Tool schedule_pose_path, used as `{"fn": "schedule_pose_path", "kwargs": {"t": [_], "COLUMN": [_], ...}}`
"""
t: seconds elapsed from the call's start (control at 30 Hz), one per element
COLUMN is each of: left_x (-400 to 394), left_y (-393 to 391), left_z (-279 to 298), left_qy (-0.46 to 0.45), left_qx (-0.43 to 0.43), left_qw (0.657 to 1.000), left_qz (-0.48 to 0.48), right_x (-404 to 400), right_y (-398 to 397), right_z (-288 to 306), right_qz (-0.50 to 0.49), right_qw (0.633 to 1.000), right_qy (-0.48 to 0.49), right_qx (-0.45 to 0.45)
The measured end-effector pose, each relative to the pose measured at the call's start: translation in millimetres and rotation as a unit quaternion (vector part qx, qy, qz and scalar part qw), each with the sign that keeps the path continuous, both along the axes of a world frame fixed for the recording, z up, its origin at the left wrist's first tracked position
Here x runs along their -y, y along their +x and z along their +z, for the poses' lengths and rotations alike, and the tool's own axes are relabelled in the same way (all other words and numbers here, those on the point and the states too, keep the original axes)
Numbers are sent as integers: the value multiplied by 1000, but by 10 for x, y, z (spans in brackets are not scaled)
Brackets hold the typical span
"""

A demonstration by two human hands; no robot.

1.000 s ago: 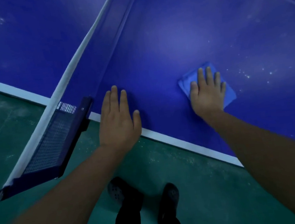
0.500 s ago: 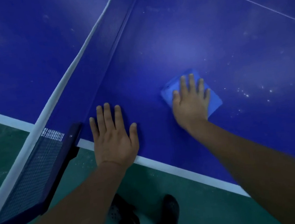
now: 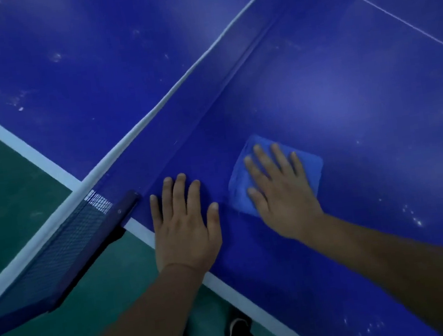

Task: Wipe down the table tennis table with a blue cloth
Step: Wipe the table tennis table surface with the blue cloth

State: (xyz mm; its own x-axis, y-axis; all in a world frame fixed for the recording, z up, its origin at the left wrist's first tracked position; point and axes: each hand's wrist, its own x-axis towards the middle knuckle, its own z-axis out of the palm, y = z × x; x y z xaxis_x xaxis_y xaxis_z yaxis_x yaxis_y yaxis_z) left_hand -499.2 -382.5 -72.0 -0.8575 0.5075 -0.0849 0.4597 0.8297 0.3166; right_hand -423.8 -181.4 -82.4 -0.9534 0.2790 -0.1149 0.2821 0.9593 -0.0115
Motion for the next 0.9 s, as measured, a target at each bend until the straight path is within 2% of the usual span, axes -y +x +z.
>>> {"fn": "schedule_pose_path", "kwargs": {"t": [0.07,0.2,0.27,0.37,0.43,0.5,0.57,0.63,0.73,0.8,0.9], "left_x": [7,3,-2,9,6,-1,4,14,17,6,7], "left_y": [6,13,15,13,8,1,-5,-2,-10,-17,-22], "left_z": [-28,-31,-27,-46,-52,-46,-44,-50,-45,-36,-41], "left_qy": [2,5,12,21,23,19,7,0,-11,-21,-27], "left_qx": [-3,-9,-17,-26,-31,-32,-29,-24,-20,-17,-12], "left_qw": [1000,1000,999,999,998,999,999,1000,1000,1000,999], "left_qz": [-1,23,35,42,42,36,29,17,-1,-8,-16], "right_x": [-212,-472,-213,196,218,-27,-570,-1269,-1762,-1435,-602], "right_y": [-45,-376,-432,-610,-927,-1251,-1572,-1778,-1774,-1688,-1394], "right_z": [24,133,125,56,60,58,61,105,195,174,120], "right_qz": [73,16,70,194,213,196,138,12,-153,-161,-31], "right_qw": [997,999,997,981,976,980,990,1000,987,986,999], "right_qy": [-9,15,18,-30,-53,-41,5,21,-38,-28,-23], "right_qx": [19,40,25,10,-2,0,13,3,-28,-44,-28]}}
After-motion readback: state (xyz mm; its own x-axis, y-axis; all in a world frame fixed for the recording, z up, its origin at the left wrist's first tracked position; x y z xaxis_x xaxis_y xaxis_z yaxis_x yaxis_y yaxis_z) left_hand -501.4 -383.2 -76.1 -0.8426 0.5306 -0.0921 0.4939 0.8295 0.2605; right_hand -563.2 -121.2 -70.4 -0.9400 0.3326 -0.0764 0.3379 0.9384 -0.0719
